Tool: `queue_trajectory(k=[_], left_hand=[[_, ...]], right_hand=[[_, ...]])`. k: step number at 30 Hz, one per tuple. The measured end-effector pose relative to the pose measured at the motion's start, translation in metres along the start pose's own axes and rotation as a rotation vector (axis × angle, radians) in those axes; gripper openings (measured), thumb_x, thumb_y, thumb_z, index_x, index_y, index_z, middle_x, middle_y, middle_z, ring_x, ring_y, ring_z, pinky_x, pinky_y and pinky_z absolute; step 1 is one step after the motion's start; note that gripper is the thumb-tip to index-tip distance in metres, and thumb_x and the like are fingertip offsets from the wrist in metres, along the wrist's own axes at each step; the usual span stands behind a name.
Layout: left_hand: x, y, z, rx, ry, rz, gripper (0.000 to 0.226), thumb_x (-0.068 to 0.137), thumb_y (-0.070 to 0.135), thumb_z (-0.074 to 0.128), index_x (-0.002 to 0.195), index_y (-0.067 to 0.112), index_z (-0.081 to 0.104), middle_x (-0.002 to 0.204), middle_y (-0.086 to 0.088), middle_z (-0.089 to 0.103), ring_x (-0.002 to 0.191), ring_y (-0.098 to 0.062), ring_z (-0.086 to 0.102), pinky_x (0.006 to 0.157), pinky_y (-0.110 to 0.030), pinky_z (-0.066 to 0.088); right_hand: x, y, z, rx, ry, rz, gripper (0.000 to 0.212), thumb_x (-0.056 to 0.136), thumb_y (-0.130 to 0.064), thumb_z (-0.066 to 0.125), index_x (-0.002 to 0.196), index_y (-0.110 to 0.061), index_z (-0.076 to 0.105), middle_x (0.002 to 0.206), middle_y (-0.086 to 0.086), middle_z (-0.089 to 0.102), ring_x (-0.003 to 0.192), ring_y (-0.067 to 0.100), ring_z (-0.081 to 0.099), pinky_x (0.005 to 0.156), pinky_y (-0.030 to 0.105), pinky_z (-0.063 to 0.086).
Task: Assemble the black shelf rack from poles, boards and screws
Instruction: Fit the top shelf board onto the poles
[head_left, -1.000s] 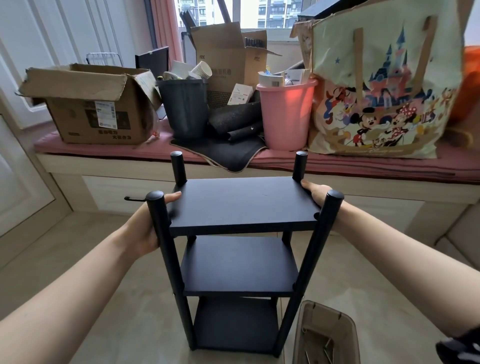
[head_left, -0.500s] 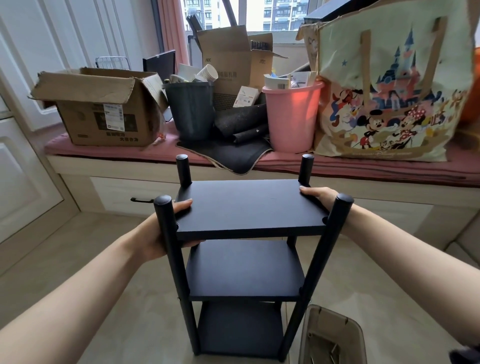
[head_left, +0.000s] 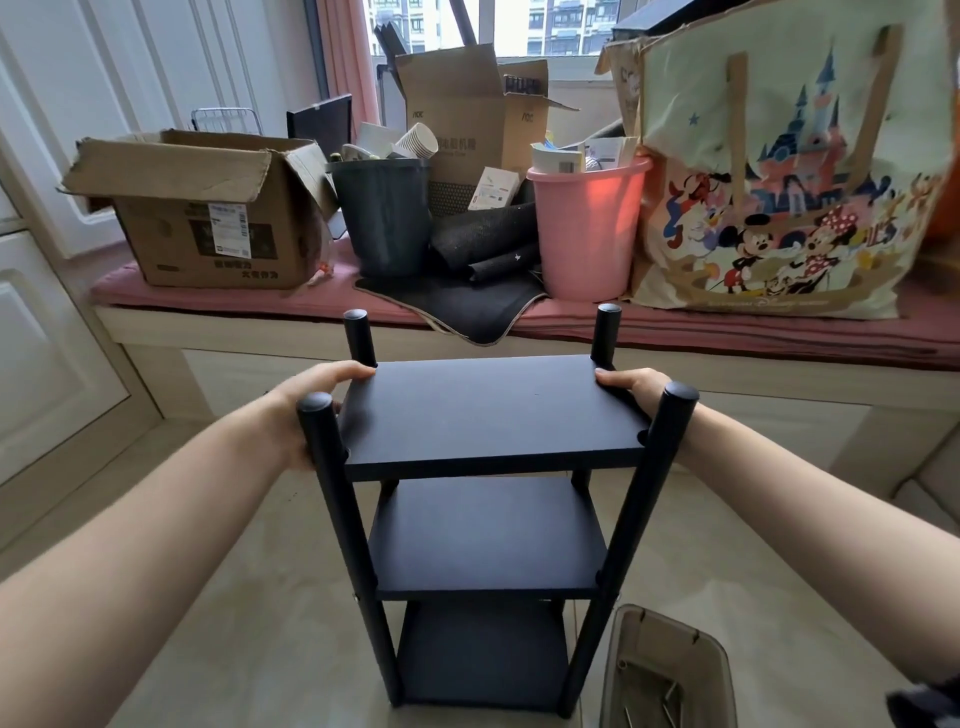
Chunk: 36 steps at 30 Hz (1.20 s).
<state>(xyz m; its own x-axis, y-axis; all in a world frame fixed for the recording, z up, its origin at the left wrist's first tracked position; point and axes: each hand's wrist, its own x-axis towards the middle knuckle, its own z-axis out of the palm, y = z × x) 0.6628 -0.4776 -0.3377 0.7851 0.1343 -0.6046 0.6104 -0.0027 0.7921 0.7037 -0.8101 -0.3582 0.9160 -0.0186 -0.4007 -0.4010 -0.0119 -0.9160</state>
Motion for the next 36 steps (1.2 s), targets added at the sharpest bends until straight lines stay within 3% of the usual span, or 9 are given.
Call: queue_trajectory(k=[3,8,11,15,19,21,25,30,36], left_hand=[[-0.010,0.013,-0.007,0.071,-0.036,-0.047,0.065,0.078,0.058,0.069,0.113,0.004,0.058,0.105,-0.012,0.057,0.080,-0.028,0.060,0.068,-0.034,0.047],[-0.024,0.025,-0.003,0.214,-0.048,-0.022,0.070,0.075,0.052,0.074,0.124,0.002,0.062,0.098,-0.012,0.062,0.072,-0.028,0.066,0.067,-0.035,0.054],[-0.031,0.025,0.000,0.315,-0.017,0.002,0.069,0.073,0.047,0.079,0.126,0.008,0.059,0.111,-0.015,0.061,0.085,-0.033,0.064,0.073,-0.040,0.055],[-0.035,0.019,0.005,0.442,0.080,0.076,0.058,0.078,0.033,0.081,0.126,0.012,0.057,0.123,-0.019,0.063,0.093,-0.037,0.070,0.065,-0.039,0.057],[-0.032,0.020,0.007,0.512,0.133,0.123,0.045,0.085,0.019,0.076,0.122,0.004,0.055,0.120,-0.025,0.062,0.072,-0.035,0.065,0.049,-0.034,0.055],[-0.030,0.021,0.007,0.526,0.150,0.125,0.042,0.086,0.016,0.074,0.120,0.000,0.055,0.112,-0.025,0.063,0.067,-0.035,0.064,0.050,-0.035,0.055],[-0.025,0.021,0.005,0.554,0.195,0.131,0.032,0.089,0.013,0.070,0.114,-0.001,0.056,0.107,-0.024,0.065,0.064,-0.034,0.064,0.046,-0.033,0.053],[-0.023,0.022,0.006,0.565,0.241,0.133,0.013,0.092,0.008,0.066,0.097,-0.001,0.058,0.092,-0.019,0.062,0.060,-0.031,0.060,0.035,-0.027,0.047],[-0.018,0.025,0.001,0.526,0.178,0.096,0.020,0.087,0.015,0.074,0.098,0.002,0.062,0.093,-0.018,0.065,0.044,-0.026,0.063,0.037,-0.028,0.049]], right_hand=[[-0.003,-0.001,0.005,-0.006,0.010,-0.004,0.036,0.097,-0.025,0.056,0.124,-0.001,0.061,0.099,0.012,0.066,0.075,0.025,0.062,0.070,0.033,0.048],[-0.006,-0.001,0.006,-0.003,0.032,-0.008,0.038,0.097,-0.023,0.056,0.127,0.001,0.060,0.106,0.013,0.065,0.078,0.027,0.062,0.071,0.034,0.048],[-0.008,-0.002,0.008,-0.009,0.046,-0.022,0.039,0.097,-0.021,0.056,0.128,0.003,0.059,0.110,0.015,0.064,0.079,0.027,0.061,0.071,0.034,0.048],[-0.009,-0.002,0.008,-0.009,0.059,-0.028,0.038,0.097,-0.022,0.058,0.126,0.003,0.061,0.107,0.014,0.066,0.078,0.027,0.062,0.075,0.035,0.049],[-0.010,-0.003,0.006,0.011,0.058,-0.021,0.035,0.096,-0.020,0.059,0.123,0.003,0.062,0.101,0.013,0.067,0.075,0.026,0.063,0.071,0.035,0.050],[-0.010,-0.003,0.004,0.015,0.056,-0.025,0.035,0.096,-0.020,0.059,0.123,0.003,0.061,0.104,0.014,0.066,0.075,0.027,0.063,0.070,0.035,0.050],[-0.008,0.000,0.004,0.019,0.051,-0.036,0.035,0.096,-0.021,0.060,0.121,0.003,0.063,0.108,0.015,0.066,0.083,0.029,0.063,0.081,0.037,0.048],[-0.007,0.009,0.001,0.129,0.017,-0.042,0.019,0.095,-0.020,0.061,0.093,-0.002,0.066,0.075,0.008,0.070,0.051,0.020,0.067,0.046,0.023,0.052],[-0.004,0.012,-0.001,0.147,0.003,-0.061,0.019,0.095,-0.019,0.060,0.089,-0.001,0.065,0.064,0.006,0.071,0.049,0.019,0.068,0.042,0.022,0.050]])
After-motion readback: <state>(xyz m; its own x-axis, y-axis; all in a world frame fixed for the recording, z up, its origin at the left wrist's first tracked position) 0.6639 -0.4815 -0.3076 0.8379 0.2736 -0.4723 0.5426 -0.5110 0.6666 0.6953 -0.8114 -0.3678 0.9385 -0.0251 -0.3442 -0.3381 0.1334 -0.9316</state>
